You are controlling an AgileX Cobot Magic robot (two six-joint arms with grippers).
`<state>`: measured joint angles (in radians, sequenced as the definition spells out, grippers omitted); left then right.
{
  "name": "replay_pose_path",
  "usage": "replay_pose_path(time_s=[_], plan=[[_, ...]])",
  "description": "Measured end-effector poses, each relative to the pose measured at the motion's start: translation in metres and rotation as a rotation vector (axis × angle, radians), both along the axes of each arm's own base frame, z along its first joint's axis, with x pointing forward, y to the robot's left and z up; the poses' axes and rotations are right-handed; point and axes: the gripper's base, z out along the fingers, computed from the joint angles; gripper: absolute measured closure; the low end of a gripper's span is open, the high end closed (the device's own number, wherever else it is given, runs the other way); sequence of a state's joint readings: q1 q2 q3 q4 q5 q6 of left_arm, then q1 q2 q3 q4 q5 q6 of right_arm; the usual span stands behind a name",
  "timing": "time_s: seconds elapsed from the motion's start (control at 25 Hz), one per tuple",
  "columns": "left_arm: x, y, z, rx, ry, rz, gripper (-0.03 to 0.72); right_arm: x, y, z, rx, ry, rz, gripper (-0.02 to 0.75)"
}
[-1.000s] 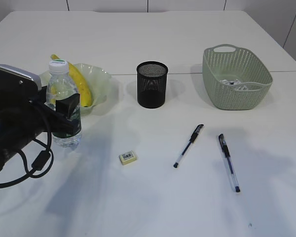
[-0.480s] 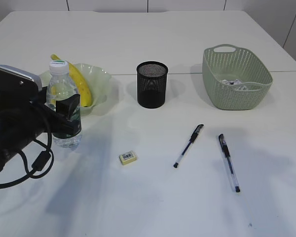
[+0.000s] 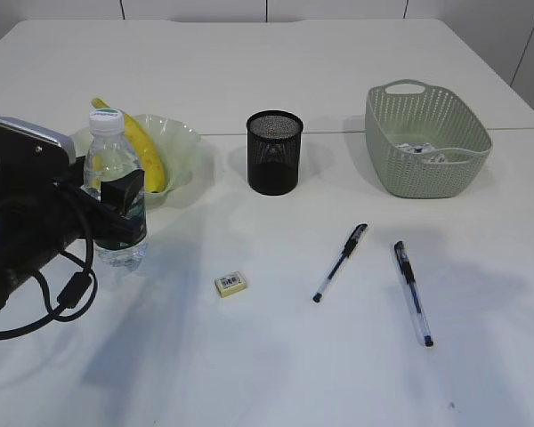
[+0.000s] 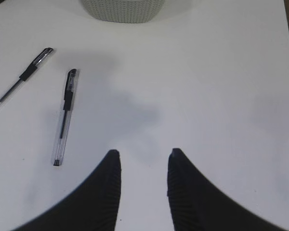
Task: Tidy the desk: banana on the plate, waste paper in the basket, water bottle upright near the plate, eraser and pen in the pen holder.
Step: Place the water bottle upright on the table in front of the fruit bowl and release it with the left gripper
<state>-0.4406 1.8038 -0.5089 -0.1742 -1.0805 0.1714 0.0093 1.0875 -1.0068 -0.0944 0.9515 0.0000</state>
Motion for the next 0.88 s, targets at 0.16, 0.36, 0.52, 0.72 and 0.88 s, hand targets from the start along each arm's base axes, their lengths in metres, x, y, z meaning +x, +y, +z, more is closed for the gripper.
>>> replay_pose_path(time_s=[0.16,0.36,0.52,0.72,0.88], plan=[[0.0,0.0,0.0,0.0,0.0,0.0,0.273,0.001,-0.001,0.001,-0.008,-0.012,0.001,0.486],[0.0,0.0,0.0,0.0,0.0,0.0,0.273,0.002,0.0,0.001,-0.008,-0.022,0.002,0.487],[0.0,0.0,0.0,0.0,0.0,0.0,0.273,0.003,0.0,0.002,-0.008,-0.036,0.004,0.487],[0.0,0.0,0.0,0.0,0.0,0.0,0.273,0.011,0.0,-0.004,-0.008,-0.022,0.006,0.486],[0.0,0.0,0.0,0.0,0.0,0.0,0.273,0.017,0.0,-0.01,-0.008,0.003,0.006,0.486]])
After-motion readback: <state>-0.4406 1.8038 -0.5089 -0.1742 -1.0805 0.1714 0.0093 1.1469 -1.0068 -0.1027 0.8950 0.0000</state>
